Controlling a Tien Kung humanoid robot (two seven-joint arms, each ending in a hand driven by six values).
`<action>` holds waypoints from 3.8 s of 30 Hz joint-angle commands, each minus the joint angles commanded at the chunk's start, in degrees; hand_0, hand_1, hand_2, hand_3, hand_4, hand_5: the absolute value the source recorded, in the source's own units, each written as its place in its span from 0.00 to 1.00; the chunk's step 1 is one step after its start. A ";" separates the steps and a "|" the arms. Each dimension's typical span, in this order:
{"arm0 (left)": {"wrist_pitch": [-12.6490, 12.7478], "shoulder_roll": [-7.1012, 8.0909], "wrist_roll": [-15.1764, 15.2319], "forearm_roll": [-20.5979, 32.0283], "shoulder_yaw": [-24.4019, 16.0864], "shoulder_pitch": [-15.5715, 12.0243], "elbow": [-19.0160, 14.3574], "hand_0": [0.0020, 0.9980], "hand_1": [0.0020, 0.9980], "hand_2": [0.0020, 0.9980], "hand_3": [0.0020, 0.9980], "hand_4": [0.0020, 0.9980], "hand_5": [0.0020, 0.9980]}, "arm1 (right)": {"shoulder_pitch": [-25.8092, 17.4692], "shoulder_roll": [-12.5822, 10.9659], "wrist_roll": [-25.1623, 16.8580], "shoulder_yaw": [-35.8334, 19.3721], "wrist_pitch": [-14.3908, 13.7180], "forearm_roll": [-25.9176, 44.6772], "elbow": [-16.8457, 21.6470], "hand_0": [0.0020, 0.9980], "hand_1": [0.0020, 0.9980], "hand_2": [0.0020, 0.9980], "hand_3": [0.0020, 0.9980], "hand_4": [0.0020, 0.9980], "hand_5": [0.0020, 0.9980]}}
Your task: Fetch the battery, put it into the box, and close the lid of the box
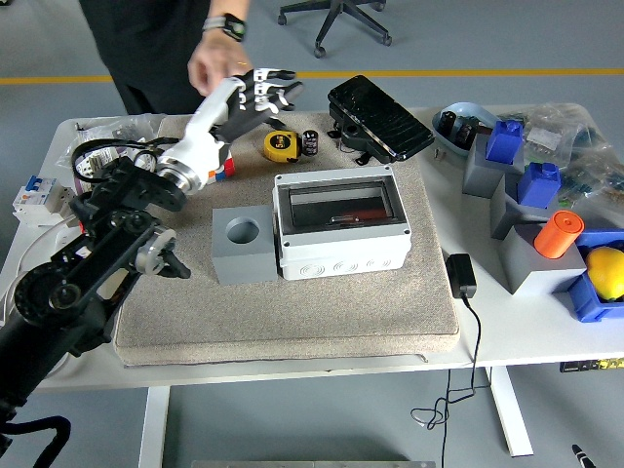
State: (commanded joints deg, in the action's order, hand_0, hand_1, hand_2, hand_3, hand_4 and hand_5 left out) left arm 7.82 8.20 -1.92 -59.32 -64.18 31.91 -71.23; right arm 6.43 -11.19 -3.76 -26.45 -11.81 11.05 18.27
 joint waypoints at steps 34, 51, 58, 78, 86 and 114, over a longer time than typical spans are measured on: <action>-1.51 3.94 1.50 8.43 -13.74 -8.63 3.00 0.41 0.54 0.56 0.60 1.00 0.50 | 0.47 0.08 0.70 2.12 0.83 2.27 -1.05 0.72 0.65 0.64 0.58 0.98 0.60; -1.78 3.62 0.62 7.58 -14.72 -8.53 2.37 0.40 0.53 0.55 0.60 1.00 0.49 | 0.81 0.08 0.88 1.65 0.89 2.37 -1.18 0.72 0.65 0.64 0.58 0.98 0.60; -1.85 3.60 0.51 7.61 -14.65 -8.46 2.29 0.40 0.53 0.55 0.60 1.00 0.50 | 1.00 0.16 0.74 1.46 0.89 2.28 -1.15 0.72 0.65 0.64 0.58 0.98 0.60; -1.99 3.73 -0.04 7.83 -14.75 -8.33 1.95 0.40 0.53 0.55 0.60 1.00 0.50 | 1.10 0.17 0.86 1.87 0.76 2.47 -1.23 0.72 0.65 0.64 0.58 0.98 0.60; -2.05 3.96 -0.05 7.98 -14.18 -8.20 2.03 0.40 0.53 0.55 0.60 1.00 0.51 | 1.21 -0.07 0.97 2.15 0.62 2.61 -1.25 0.72 0.65 0.64 0.58 0.98 0.60; -2.22 3.69 -0.38 7.93 -13.78 -8.39 2.18 0.40 0.53 0.55 0.60 1.00 0.53 | 0.55 -0.10 0.83 1.12 0.57 2.25 -1.32 0.72 0.65 0.64 0.58 0.98 0.60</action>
State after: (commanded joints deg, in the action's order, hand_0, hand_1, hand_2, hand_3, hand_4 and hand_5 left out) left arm 5.60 11.89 -2.31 -51.39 -77.96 23.52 -69.05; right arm 6.98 -11.29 -2.93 -25.33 -11.24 13.30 16.95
